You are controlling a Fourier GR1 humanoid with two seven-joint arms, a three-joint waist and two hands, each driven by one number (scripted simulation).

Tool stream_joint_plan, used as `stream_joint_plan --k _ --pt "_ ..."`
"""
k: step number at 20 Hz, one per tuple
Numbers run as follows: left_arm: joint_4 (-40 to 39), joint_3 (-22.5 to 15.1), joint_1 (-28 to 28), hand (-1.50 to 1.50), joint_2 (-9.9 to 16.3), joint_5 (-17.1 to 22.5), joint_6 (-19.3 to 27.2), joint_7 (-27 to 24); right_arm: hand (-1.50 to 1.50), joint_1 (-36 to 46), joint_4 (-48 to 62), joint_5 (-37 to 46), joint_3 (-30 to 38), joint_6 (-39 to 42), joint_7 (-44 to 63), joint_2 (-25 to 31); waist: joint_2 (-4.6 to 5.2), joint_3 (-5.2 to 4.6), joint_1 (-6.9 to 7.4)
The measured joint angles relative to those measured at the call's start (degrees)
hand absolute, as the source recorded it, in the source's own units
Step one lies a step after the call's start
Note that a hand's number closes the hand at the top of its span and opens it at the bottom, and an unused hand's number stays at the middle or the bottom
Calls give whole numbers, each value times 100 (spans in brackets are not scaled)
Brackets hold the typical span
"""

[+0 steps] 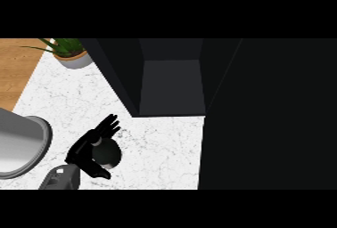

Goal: Pick up the wine, place it into the cabinet and close the cabinet

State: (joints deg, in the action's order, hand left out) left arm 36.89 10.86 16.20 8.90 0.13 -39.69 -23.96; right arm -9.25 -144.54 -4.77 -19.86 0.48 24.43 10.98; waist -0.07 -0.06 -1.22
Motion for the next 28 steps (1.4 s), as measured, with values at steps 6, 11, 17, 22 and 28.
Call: stream_joint_plan --k 6,11,17,22,28 --pt "109 -124 -48 150 -109 32 12 -67 -150 6 2 -1 -42 -30 60 -29 -9 2 33" --pt "246 -254 -23 150 -243 25 101 -61 -150 118 3 3 -12 -84 170 -43 -12 4 42" --pt "605 -291 -232 150 -391 1 492 -331 -150 288 19 -7 127 -72 280 -20 -21 4 77" --pt "965 437 -786 150 -539 459 1377 -968 -150 263 102 28 123 -76 138 -71 -57 9 172" --pt "1688 556 -1279 150 -795 957 1933 -1482 -150 168 69 6 214 10 102 -19 -45 11 124"
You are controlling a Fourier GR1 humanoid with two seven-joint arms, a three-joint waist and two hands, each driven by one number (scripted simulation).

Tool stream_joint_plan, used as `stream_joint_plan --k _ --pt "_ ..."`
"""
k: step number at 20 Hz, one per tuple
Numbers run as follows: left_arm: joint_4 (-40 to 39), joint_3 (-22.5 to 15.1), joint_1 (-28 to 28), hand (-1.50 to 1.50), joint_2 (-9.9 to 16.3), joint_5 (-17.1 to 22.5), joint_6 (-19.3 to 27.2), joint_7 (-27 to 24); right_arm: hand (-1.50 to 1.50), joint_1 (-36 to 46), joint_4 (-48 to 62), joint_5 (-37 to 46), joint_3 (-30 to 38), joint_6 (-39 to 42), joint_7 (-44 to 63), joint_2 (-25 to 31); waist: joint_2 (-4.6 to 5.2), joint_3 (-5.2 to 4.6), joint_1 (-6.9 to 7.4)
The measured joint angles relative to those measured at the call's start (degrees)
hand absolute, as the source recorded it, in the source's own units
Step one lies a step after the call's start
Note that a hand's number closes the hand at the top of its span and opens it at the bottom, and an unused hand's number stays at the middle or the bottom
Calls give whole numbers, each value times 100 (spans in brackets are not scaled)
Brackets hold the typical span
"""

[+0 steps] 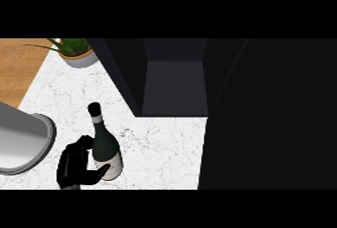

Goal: Pick up the wine, place it into the cabinet and close the cabinet

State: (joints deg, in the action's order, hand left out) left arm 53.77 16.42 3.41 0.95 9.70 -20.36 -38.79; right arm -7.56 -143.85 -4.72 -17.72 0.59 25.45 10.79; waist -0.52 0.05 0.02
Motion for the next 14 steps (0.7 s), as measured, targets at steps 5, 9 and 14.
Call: stream_joint_plan --k 5,9,14 --pt "982 -491 -315 150 -66 455 266 327 -150 -106 -12 -21 56 61 -80 -19 4 3 -16" --pt "1867 -1286 -587 150 -83 772 812 769 -150 -101 1 -26 43 103 -73 -37 7 3 -18" --pt "2900 -2180 -714 150 -90 847 1772 1282 -150 -21 -6 -34 31 92 36 -65 12 1 -32"
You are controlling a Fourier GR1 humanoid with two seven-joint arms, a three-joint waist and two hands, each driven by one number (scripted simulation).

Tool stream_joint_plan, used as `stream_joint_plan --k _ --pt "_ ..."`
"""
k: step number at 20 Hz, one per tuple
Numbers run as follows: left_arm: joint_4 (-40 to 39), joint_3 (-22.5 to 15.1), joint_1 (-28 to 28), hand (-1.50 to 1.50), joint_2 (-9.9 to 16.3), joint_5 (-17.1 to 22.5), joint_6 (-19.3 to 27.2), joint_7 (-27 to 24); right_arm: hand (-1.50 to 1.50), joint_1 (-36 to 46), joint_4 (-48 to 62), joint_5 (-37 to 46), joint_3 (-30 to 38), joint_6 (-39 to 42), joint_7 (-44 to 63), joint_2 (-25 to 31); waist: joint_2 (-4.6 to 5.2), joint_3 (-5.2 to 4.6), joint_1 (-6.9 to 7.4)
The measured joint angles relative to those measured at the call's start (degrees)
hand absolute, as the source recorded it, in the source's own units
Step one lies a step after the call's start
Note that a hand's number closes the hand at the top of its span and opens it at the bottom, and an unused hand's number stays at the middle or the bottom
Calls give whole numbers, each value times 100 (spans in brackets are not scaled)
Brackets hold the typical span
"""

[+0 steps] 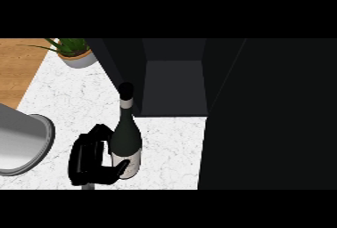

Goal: Pick up the wine, place it into the cabinet and close the cabinet

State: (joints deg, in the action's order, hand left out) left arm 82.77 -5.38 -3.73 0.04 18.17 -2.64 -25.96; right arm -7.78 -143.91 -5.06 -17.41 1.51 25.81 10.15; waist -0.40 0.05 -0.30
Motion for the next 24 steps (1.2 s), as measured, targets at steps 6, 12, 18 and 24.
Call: stream_joint_plan --k 6,12,18,24 --pt "946 -834 421 150 -3 -61 1323 908 -150 -48 3 -2 36 61 -57 3 7 1 -40" --pt "994 -1299 1187 150 -3 91 2391 1546 -150 66 -19 -43 215 81 116 19 21 -3 -74" --pt "499 -1478 2038 150 -4 209 3183 1848 -150 47 -5 -68 248 174 59 -33 30 -3 -95" --pt "-249 -1574 2592 150 -4 307 3617 1734 -150 -55 -9 -101 333 285 -15 -52 38 -4 -113"
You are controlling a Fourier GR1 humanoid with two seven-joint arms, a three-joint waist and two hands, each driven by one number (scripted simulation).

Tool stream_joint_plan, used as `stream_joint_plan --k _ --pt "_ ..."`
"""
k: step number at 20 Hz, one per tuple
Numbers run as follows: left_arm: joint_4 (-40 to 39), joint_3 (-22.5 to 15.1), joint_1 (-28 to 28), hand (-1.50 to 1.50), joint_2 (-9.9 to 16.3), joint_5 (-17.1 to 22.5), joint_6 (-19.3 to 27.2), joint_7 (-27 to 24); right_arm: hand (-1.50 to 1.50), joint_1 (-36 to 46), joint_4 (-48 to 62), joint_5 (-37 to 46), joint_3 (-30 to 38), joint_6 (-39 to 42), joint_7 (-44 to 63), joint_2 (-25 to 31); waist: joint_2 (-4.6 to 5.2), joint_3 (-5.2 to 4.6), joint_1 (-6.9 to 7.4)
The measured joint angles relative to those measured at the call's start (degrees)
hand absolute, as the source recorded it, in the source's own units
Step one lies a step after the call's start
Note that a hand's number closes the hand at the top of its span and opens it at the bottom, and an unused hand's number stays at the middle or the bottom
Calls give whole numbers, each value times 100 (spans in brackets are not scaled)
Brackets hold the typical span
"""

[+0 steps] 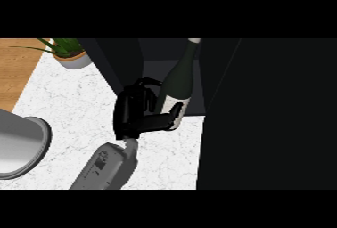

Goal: Pick up the wine, place it into the cabinet and close the cabinet

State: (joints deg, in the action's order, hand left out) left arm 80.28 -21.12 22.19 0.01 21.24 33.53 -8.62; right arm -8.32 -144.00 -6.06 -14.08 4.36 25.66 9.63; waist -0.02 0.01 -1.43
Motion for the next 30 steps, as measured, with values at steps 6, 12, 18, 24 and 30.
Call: stream_joint_plan --k 6,12,18,24,30 --pt "-866 -189 376 150 1 333 206 -424 -150 5 -3 -18 -93 6 81 -88 4 -4 -25" --pt "-1629 -415 508 150 0 851 264 -1040 -150 -152 16 -39 0 147 -119 -115 12 -4 -38" --pt "-2261 -463 661 150 0 1516 165 -1734 -150 -327 31 -83 102 322 -237 -129 15 -4 -47" --pt "-2950 -372 1158 150 0 2203 -5 -2009 -150 -328 25 -120 161 416 -241 -139 23 -5 -81" --pt "-3661 -214 1685 150 1 2563 -195 -2086 -150 -439 22 -118 53 428 -252 -224 22 -5 -78"
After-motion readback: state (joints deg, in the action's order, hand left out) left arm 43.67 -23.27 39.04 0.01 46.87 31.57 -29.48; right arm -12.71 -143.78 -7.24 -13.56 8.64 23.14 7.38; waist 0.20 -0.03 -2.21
